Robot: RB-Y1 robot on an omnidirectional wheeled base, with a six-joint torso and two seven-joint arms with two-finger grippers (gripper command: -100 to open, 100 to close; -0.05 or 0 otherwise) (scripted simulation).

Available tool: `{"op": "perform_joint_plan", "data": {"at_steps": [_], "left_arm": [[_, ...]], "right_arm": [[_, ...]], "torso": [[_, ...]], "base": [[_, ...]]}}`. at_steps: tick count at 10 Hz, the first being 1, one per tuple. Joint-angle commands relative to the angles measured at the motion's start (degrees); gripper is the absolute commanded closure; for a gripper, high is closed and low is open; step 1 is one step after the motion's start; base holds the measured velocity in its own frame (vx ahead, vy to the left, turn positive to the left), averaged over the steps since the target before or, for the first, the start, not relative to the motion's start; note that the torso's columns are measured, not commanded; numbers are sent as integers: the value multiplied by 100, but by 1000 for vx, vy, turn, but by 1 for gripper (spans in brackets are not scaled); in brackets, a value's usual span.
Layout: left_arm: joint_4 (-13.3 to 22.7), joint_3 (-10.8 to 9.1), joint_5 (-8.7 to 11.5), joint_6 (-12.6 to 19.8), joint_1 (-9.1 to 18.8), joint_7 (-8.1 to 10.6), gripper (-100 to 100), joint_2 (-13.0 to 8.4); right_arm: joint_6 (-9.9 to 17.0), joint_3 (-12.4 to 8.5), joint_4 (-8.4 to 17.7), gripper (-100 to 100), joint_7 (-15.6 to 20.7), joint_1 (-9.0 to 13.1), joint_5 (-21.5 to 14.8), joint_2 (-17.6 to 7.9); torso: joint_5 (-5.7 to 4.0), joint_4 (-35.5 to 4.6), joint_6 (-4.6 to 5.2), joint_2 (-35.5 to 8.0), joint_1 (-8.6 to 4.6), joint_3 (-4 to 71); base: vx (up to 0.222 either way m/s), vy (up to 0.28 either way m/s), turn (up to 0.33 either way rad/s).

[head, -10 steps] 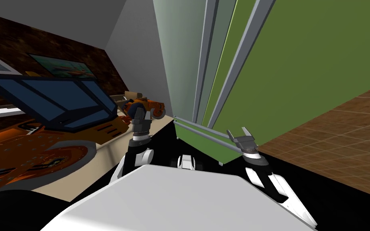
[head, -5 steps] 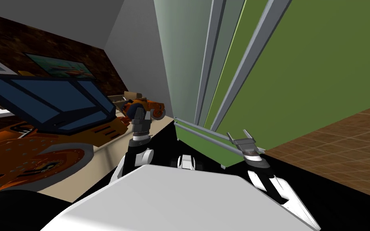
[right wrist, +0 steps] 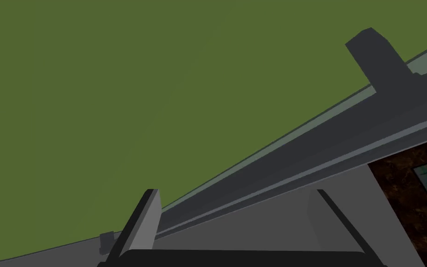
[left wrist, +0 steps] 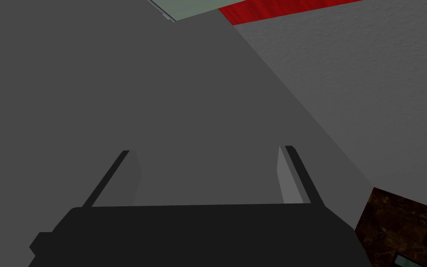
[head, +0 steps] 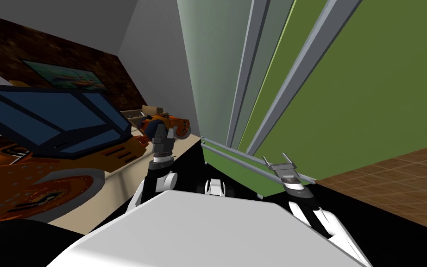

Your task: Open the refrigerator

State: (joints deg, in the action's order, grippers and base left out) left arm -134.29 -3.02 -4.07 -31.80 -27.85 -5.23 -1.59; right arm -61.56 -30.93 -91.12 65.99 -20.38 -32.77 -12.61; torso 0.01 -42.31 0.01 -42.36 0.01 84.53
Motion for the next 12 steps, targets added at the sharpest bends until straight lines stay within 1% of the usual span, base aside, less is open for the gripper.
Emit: {"op": "perform_joint_plan", "data": {"at_steps": [1, 2, 3, 5, 6, 8, 10, 11, 12], "left_arm": [[0, 0, 0, 0, 0, 0, 0, 0], [0, 0, 0, 0, 0, 0, 0, 0], [0, 0, 0, 0, 0, 0, 0, 0], [0, 0, 0, 0, 0, 0, 0, 0], [0, 0, 0, 0, 0, 0, 0, 0], [0, 0, 0, 0, 0, 0, 0, 0], [0, 0, 0, 0, 0, 0, 0, 0], [0, 0, 0, 0, 0, 0, 0, 0], [0, 0, 0, 0, 0, 0, 0, 0]], "right_arm": [[-145, -131, 184, -100, 360, 15, -151, 69], [-262, -241, 348, -100, 563, 40, -275, 132], [-262, -241, 348, -100, 619, 40, -275, 132], [-476, -442, 646, -100, 1011, 84, -501, 295], [-476, -442, 646, -100, 1090, 84, -501, 295], [-656, -611, 895, -100, 1458, 122, -692, 509], [-798, -744, 1092, -100, 1793, 151, -842, 785], [-798, -744, 1092, -100, 1799, 151, -842, 785], [-853, -796, 1169, -100, 1921, 163, -900, 947]], "torso": [[-1, 3, -1, 12, 3, 6], [-1, 3, -1, 8, -2, 6], [-2, 3, 0, 11, -1, 6], [-3, 2, -1, 8, -5, 4], [0, 3, -1, 11, 3, 6], [-8, 10, -13, 20, 1, 8], [-26, 37, -44, 65, 15, 29], [-31, 44, -56, 88, 12, 40], [-33, 45, -63, 101, 4, 49]], "base": [[75, 37, -4], [83, 39, -4], [66, 32, -5], [81, 34, -4], [73, 42, -7], [81, 39, -33], [68, 40, -22], [49, 22, -8], [42, 18, -15]]}}
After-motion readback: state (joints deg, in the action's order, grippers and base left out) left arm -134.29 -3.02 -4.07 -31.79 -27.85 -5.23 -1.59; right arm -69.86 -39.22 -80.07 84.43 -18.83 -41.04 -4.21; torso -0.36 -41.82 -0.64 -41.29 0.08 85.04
